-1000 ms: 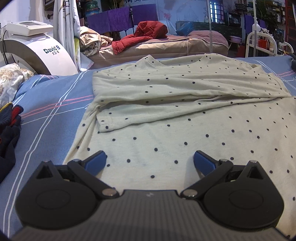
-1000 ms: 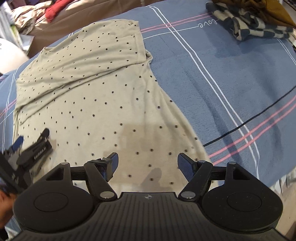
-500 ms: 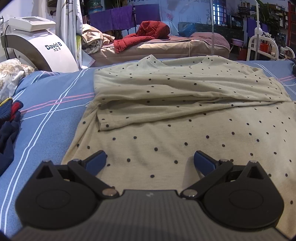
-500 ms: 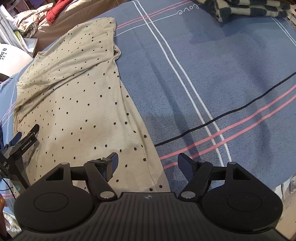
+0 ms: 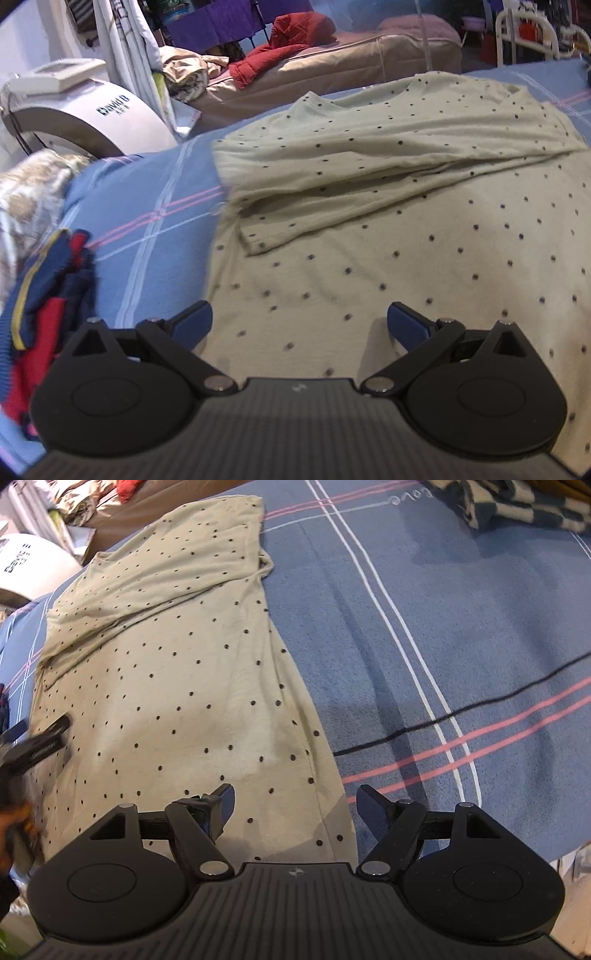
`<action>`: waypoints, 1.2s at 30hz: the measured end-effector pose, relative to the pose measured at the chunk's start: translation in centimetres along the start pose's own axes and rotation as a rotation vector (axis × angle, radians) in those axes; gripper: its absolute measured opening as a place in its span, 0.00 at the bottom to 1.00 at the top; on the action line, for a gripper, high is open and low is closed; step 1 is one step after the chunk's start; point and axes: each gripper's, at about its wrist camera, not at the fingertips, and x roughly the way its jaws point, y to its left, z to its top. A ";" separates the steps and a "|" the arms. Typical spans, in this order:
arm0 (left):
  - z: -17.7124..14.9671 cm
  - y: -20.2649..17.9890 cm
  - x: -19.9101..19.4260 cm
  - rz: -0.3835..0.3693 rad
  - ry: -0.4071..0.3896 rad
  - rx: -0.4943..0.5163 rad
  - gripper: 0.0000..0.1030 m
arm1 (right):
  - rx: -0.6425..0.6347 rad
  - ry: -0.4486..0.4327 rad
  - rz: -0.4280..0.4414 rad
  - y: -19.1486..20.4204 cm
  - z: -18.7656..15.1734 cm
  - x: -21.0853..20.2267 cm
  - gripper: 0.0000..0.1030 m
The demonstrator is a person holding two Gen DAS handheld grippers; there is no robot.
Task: Fold small clothes
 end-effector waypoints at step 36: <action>-8.2 11.1 -5.1 -0.364 0.515 -0.451 0.09 | 0.061 0.004 -0.074 -3.3 -2.3 1.2 1.00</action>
